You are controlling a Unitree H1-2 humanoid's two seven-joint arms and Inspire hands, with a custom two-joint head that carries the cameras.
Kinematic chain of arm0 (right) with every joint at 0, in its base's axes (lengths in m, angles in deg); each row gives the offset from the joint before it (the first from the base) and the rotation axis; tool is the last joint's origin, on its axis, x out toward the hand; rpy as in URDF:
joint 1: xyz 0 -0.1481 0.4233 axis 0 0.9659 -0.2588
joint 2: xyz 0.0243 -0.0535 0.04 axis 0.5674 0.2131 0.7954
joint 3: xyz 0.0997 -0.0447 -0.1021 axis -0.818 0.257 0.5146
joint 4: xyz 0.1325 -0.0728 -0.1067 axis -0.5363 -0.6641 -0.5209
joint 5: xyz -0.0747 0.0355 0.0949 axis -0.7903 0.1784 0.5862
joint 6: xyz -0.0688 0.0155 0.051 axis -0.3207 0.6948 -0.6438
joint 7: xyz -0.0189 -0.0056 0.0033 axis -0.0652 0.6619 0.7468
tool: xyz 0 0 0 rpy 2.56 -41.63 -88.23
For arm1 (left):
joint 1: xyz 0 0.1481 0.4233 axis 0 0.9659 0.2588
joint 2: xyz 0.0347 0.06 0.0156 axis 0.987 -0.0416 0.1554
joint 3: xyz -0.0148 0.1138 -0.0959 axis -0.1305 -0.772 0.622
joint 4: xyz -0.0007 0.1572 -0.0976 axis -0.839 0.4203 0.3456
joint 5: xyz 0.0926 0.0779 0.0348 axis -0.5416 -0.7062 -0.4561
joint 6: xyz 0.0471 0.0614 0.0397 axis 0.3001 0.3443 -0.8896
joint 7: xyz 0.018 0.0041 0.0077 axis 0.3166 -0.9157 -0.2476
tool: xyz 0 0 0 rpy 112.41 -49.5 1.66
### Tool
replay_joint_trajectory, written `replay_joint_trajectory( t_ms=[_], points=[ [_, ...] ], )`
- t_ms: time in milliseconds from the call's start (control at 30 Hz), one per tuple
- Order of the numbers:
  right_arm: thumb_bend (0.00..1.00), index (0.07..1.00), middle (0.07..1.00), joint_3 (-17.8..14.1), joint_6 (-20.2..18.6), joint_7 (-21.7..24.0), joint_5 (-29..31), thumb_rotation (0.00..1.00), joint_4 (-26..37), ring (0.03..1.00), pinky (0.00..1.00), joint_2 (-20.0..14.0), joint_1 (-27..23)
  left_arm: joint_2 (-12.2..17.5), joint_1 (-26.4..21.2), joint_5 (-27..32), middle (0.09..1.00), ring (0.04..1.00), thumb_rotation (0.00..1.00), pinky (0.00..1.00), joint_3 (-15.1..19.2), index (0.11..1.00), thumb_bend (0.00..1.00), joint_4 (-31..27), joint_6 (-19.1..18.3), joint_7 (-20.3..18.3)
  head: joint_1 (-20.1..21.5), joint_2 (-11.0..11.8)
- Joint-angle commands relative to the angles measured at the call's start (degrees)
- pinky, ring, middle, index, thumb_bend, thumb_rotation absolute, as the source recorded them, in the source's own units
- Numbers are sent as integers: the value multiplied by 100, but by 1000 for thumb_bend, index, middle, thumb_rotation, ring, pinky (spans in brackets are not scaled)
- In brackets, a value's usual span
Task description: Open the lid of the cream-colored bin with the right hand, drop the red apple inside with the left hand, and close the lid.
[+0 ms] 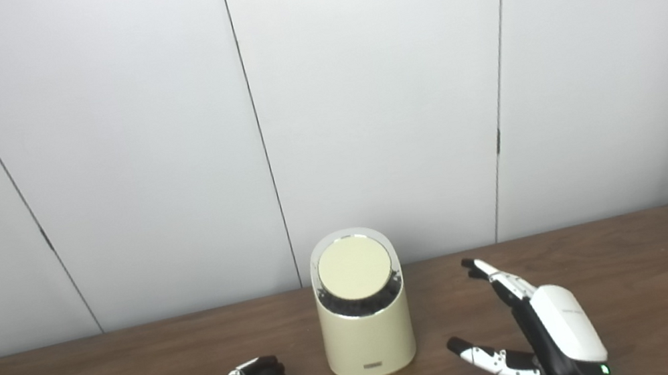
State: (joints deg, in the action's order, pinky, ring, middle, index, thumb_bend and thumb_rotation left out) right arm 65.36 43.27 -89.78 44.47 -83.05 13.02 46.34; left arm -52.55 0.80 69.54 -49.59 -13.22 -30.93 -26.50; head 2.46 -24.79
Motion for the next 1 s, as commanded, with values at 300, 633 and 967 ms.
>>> replay_joint_trajectory(
  t_ms=[300, 633, 967],
  points=[
    [288, 692, 723, -178, 992, -527, 1265, 327, -353, 726, 627, 408, 502, 74, 25, -143, 665, 675, 244, 650, 8, 655, 230, -73, 240, 63, -30, -26],
    [269, 681, 719, -216, 1377, -660, 1585, 328, -843, 706, 615, 420, 500, 61, 50, -272, 658, 672, 276, 653, 23, 648, 242, -102, 337, 111, -64, -45],
    [276, 661, 715, -201, 1390, -623, 1556, 295, -848, 688, 565, 425, 516, 40, 106, -259, 649, 665, 262, 643, 24, 637, 236, -159, 370, 116, -71, -90]
  ],
)
